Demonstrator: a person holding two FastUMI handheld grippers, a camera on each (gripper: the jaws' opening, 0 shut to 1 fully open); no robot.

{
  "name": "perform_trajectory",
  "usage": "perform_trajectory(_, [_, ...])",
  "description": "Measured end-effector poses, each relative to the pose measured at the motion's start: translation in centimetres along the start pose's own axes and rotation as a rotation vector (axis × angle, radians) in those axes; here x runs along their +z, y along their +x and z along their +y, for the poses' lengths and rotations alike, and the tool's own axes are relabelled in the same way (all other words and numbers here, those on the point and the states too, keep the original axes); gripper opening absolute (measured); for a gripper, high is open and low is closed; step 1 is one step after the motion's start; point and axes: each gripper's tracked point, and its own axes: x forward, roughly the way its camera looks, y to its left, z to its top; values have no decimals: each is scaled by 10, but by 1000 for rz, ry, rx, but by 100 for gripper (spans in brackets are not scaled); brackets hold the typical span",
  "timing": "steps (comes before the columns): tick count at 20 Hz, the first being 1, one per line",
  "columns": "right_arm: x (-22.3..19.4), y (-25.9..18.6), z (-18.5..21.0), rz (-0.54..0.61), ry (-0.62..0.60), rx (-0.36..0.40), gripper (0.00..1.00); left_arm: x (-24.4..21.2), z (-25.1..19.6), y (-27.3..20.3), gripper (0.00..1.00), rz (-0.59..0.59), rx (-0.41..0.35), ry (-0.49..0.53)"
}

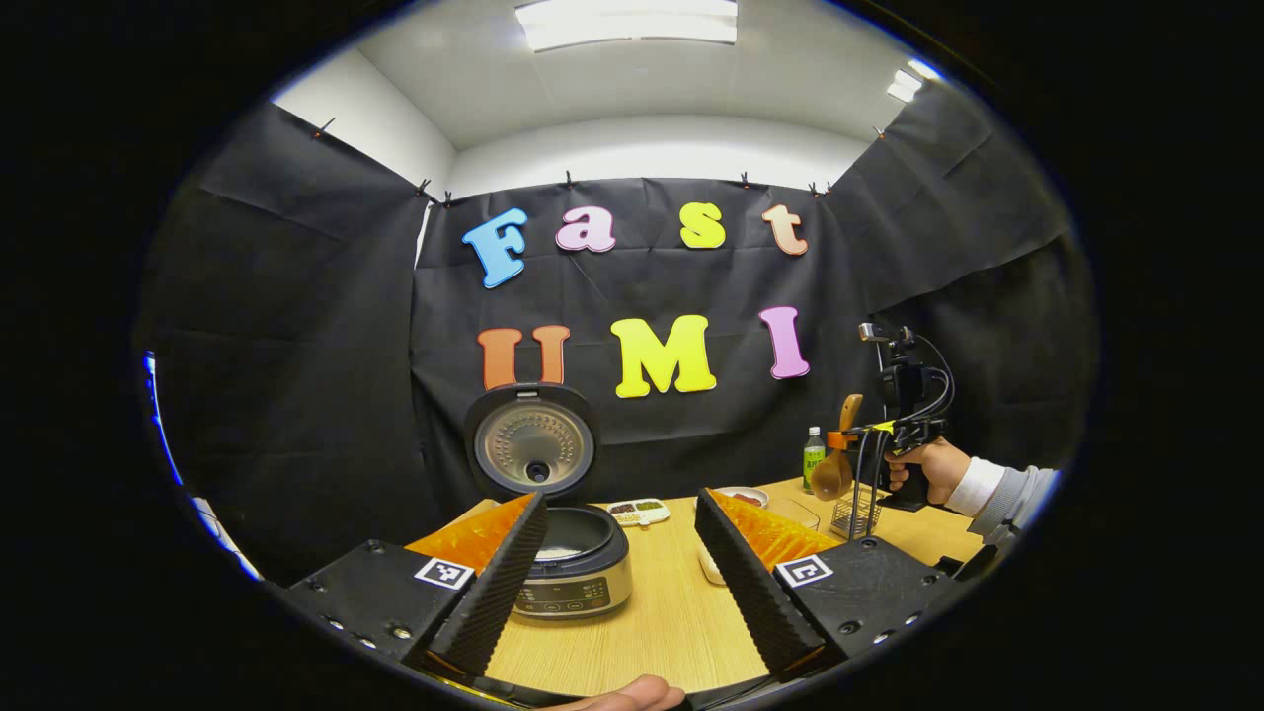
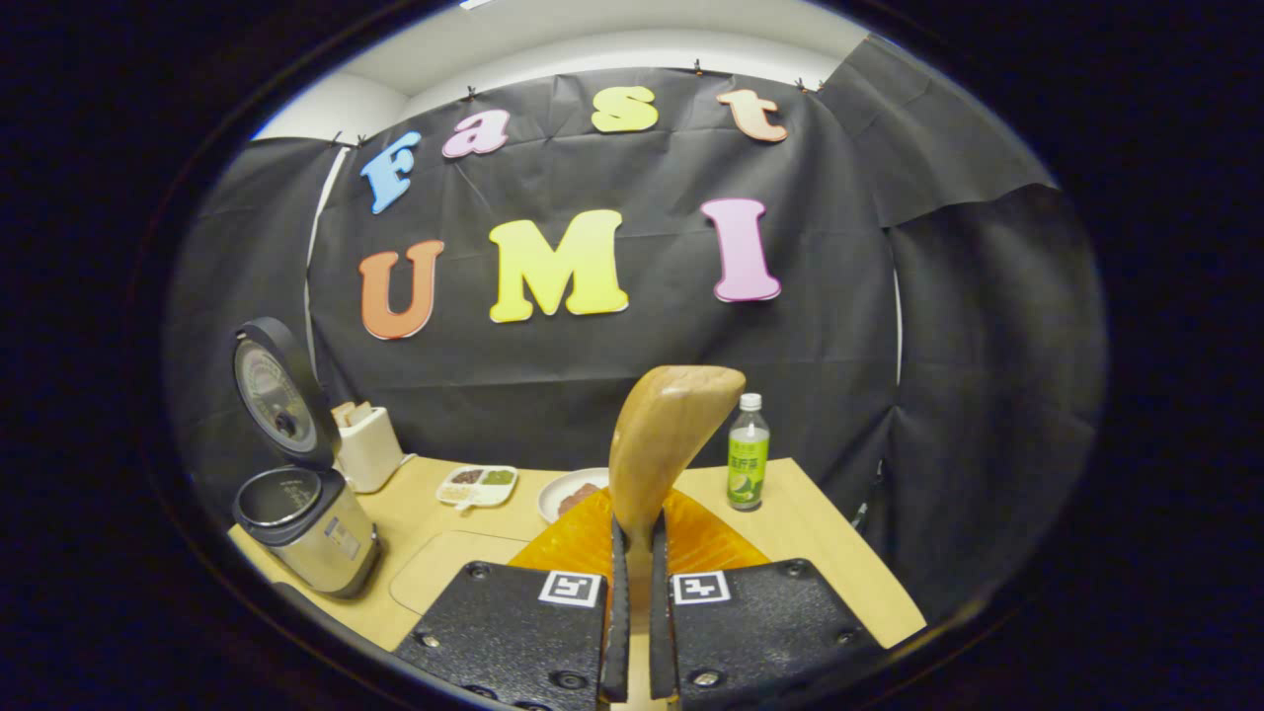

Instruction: Close the left gripper, press the button to open the rice cooker; take a wooden spoon from the chopstick holder with the right hand, scoop a spoonful of rice and pour it into the rice cooker, then put the wooden spoon back into the chopstick holder.

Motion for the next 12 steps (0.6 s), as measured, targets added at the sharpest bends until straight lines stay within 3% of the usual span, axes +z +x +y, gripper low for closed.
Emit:
perform_trajectory(6, [-33,29,48,58,5,31,13,-4,23,-6,96,-2,47,-27])
perform_trajectory(9, [-62,43,55,112,-50,11,13,-6,35,-7,96,2,70,-42])
perform_trajectory(12, [-79,51,67,126,-91,39,14,-7,40,-8,96,6,74,-39])
